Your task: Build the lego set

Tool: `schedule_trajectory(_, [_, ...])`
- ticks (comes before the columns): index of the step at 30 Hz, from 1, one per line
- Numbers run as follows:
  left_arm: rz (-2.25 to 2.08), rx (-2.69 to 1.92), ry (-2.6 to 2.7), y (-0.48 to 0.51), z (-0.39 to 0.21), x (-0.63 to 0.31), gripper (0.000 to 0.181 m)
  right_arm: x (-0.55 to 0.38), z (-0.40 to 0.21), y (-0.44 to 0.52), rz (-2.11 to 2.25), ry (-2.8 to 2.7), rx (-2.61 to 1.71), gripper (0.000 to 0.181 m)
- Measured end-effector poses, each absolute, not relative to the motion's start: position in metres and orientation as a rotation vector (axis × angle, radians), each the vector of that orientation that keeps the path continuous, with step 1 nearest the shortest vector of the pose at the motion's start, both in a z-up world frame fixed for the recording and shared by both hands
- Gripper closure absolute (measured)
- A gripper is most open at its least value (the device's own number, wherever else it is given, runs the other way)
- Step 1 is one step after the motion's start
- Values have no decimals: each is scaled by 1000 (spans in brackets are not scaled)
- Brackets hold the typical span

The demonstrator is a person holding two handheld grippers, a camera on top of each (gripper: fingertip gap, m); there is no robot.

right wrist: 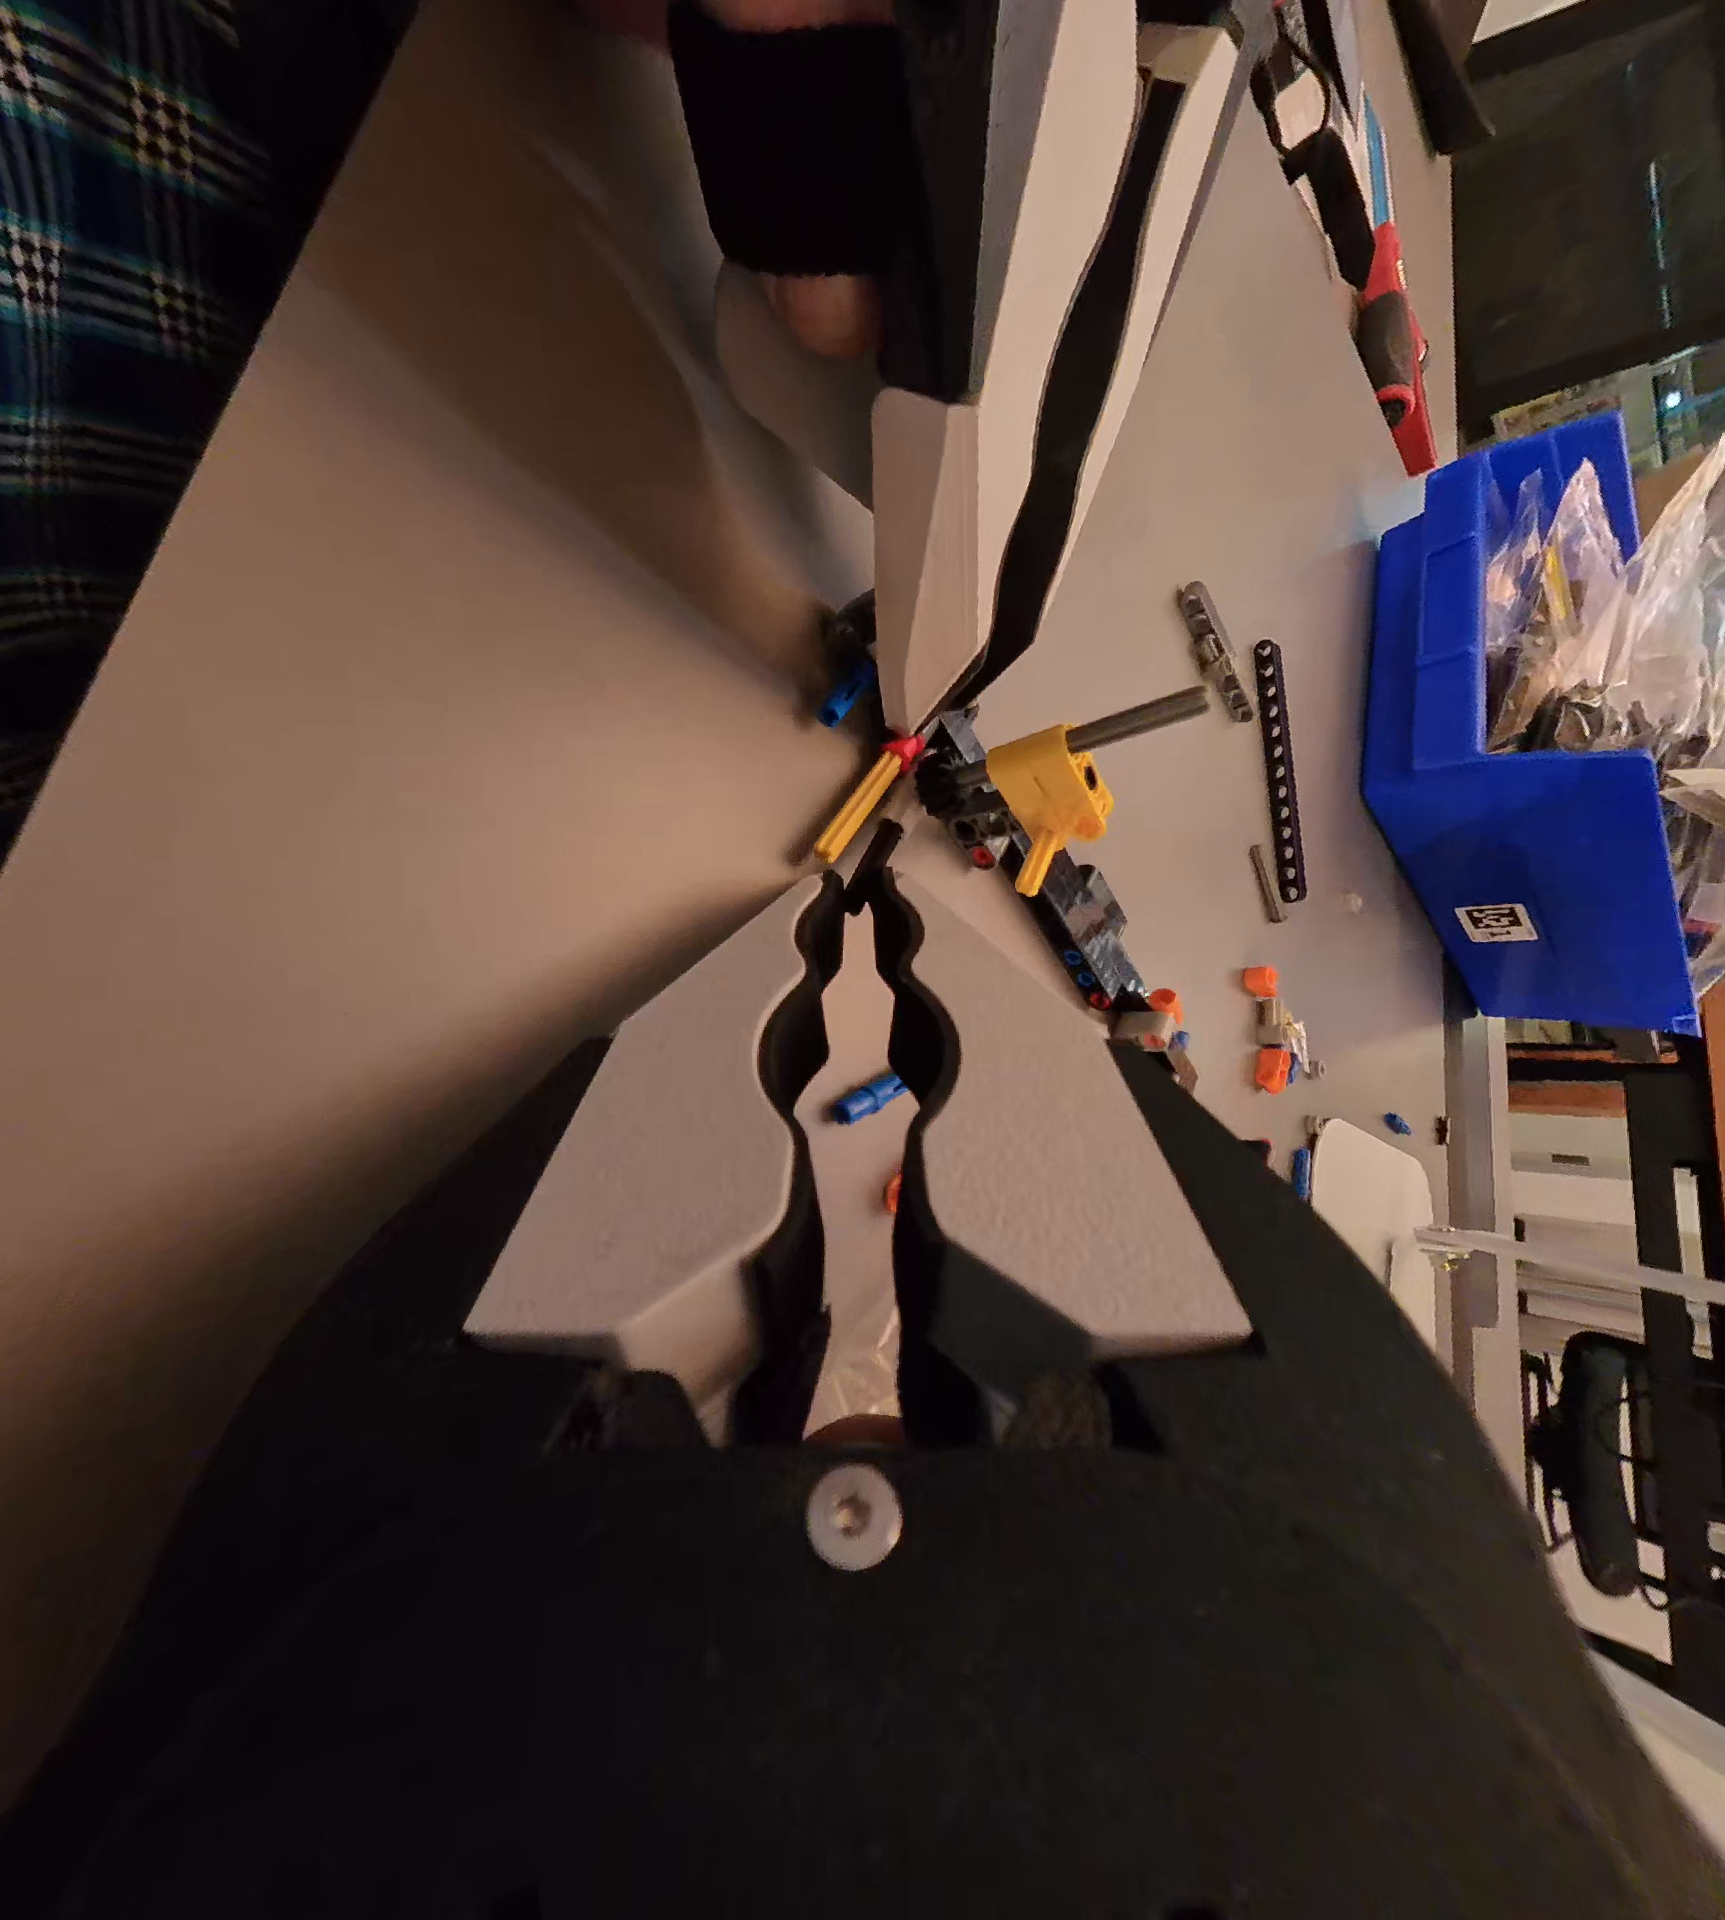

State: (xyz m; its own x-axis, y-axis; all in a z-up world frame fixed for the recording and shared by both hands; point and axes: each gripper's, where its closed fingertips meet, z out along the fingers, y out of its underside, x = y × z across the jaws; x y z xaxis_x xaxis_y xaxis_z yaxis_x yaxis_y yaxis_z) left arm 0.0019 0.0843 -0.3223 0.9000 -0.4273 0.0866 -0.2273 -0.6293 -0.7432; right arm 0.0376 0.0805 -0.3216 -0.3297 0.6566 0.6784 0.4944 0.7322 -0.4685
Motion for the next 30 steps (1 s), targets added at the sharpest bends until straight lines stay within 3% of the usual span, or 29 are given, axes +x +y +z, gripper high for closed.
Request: schedule_trajectory(30, [-319,-2262,478,85,-322,5,167,45,-323,80,212,-1960,-956,179])
